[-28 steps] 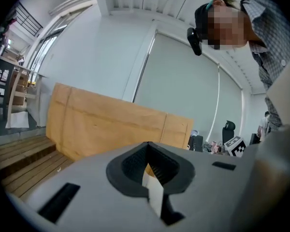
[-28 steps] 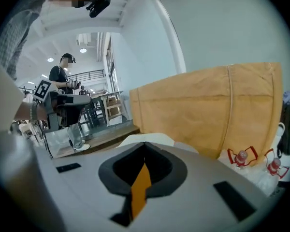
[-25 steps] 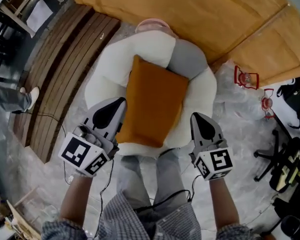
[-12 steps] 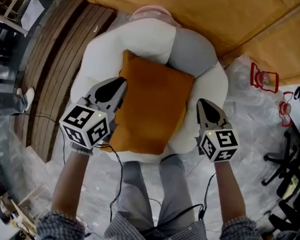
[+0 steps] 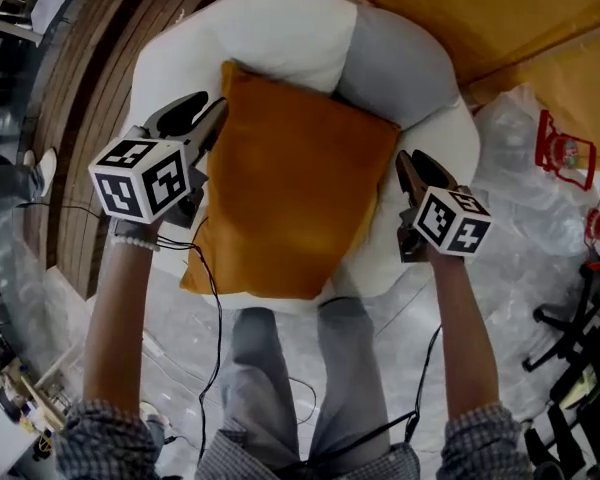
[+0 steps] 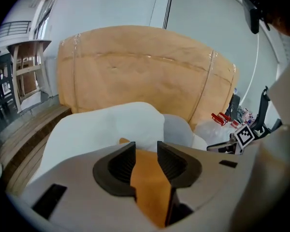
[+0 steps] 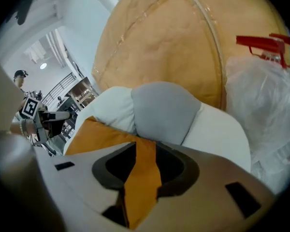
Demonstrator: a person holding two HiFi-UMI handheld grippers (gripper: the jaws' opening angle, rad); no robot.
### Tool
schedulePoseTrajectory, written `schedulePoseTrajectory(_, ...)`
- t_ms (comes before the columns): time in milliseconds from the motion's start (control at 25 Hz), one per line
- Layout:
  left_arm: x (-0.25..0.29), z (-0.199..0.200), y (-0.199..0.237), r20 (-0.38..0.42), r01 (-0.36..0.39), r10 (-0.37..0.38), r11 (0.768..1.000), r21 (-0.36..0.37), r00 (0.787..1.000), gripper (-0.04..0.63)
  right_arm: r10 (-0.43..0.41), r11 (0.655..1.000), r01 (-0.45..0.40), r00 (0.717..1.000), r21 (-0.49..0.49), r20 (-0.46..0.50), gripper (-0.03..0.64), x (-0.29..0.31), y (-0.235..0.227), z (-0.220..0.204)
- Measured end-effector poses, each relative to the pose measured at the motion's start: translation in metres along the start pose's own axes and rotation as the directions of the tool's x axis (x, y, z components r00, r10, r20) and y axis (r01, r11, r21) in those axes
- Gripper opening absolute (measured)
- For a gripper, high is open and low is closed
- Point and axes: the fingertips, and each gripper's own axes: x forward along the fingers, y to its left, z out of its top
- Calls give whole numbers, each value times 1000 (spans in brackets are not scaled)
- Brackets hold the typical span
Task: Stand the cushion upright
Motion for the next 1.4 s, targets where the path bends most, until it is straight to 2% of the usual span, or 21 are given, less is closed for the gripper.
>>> schedulePoseTrajectory(120, 16, -4, 11, -7, -17, 17, 1000, -18, 1000, 130, 8, 994, -7, 1000, 111, -11, 134, 24, -14, -14)
schedulePoseTrajectory(200, 24, -5, 16, 0, -26, 26, 999, -34, 1000, 132, 11, 988, -7, 1000, 153, -26, 160, 38, -21, -23)
schedulePoseTrajectory(480, 44, -28, 24, -45, -33, 31, 998, -53, 999, 151, -8, 980, 25, 996, 199, -88, 203, 82, -46, -47)
schedulePoseTrajectory(560, 49, -38, 24, -59, -31, 27, 998, -63, 998, 154, -14, 980, 35, 994, 198, -109, 235, 89, -52, -55)
schedulePoseTrajectory(680, 55, -42, 25, -41, -24, 18, 989, -144, 999, 153, 39, 968, -10, 993, 249, -110, 255, 99, -49, -61)
schedulePoseTrajectory(760, 58, -44, 25, -33, -29, 22, 980, -199, 999, 149, 111, 946, -75, 989, 316, -96, 170, 102, -40, -62)
schedulePoseTrajectory(800, 58, -45, 24, -37, -37, 30, 980, -197, 999, 143, 130, 938, -92, 987, 335, -92, 136, 102, -36, -62)
schedulePoseTrajectory(960, 56, -50, 23, -68, -62, 54, 990, -125, 996, 94, 96, 961, -67, 991, 269, -94, 67, 94, -27, -61)
schedulePoseTrajectory(1120, 49, -50, 19, -84, -92, 88, 995, -48, 993, 71, 76, 968, -52, 993, 245, -90, 51, 76, -23, -57)
schedulePoseTrajectory(1200, 44, -48, 13, -84, -85, 82, 996, -26, 993, 64, 62, 970, -38, 994, 239, -93, 48, 66, -21, -56)
schedulePoseTrajectory(1400, 20, -40, -4, -54, -40, 37, 997, -63, 998, 58, 28, 966, -9, 997, 257, -73, 43, 29, -12, -48)
